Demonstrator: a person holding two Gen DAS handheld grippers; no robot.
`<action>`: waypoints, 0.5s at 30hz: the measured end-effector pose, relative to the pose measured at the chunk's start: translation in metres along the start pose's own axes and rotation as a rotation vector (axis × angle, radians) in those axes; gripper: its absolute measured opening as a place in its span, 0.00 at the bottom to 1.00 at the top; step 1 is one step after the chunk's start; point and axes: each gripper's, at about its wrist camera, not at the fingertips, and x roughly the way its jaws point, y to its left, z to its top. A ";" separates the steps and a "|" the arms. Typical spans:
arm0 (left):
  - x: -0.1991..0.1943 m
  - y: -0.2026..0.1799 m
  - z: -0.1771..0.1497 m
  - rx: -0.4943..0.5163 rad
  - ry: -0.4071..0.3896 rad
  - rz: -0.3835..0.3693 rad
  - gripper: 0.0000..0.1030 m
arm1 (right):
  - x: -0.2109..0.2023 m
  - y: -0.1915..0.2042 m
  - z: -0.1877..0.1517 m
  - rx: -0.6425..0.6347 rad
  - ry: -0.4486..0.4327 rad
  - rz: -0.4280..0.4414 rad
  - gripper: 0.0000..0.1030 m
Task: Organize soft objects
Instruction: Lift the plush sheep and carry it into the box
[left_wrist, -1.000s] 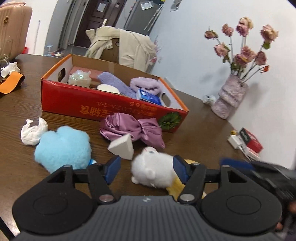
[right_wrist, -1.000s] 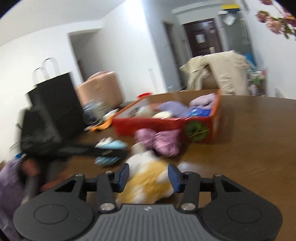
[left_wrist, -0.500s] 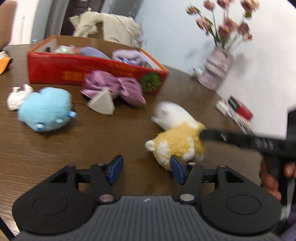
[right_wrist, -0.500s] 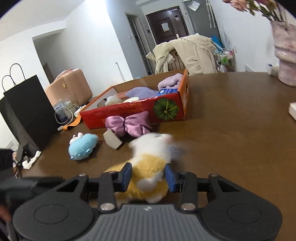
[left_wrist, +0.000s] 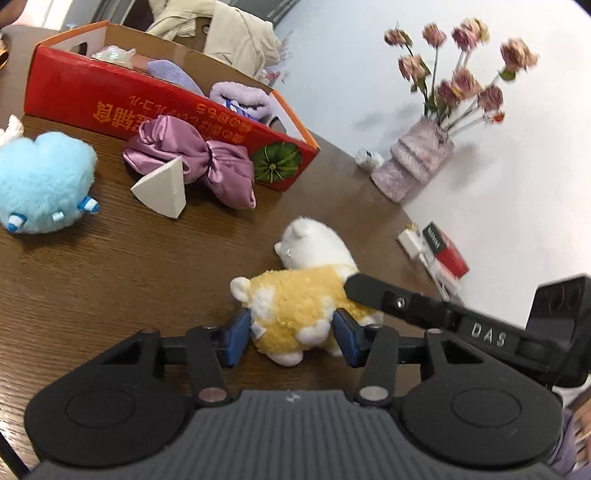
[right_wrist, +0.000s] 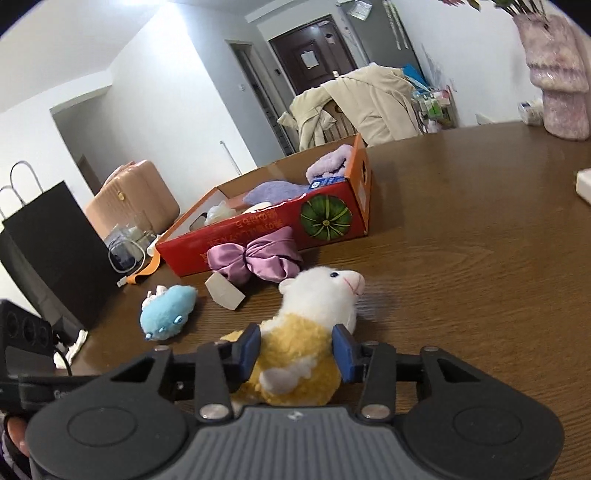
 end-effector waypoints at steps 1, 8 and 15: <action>-0.004 -0.002 0.004 -0.006 -0.024 -0.018 0.47 | -0.003 0.002 0.003 -0.001 -0.005 0.004 0.35; -0.026 -0.018 0.085 0.085 -0.184 -0.045 0.47 | -0.009 0.025 0.074 -0.065 -0.164 0.086 0.34; 0.023 0.012 0.177 0.072 -0.104 0.069 0.47 | 0.081 0.023 0.145 0.019 -0.077 0.066 0.34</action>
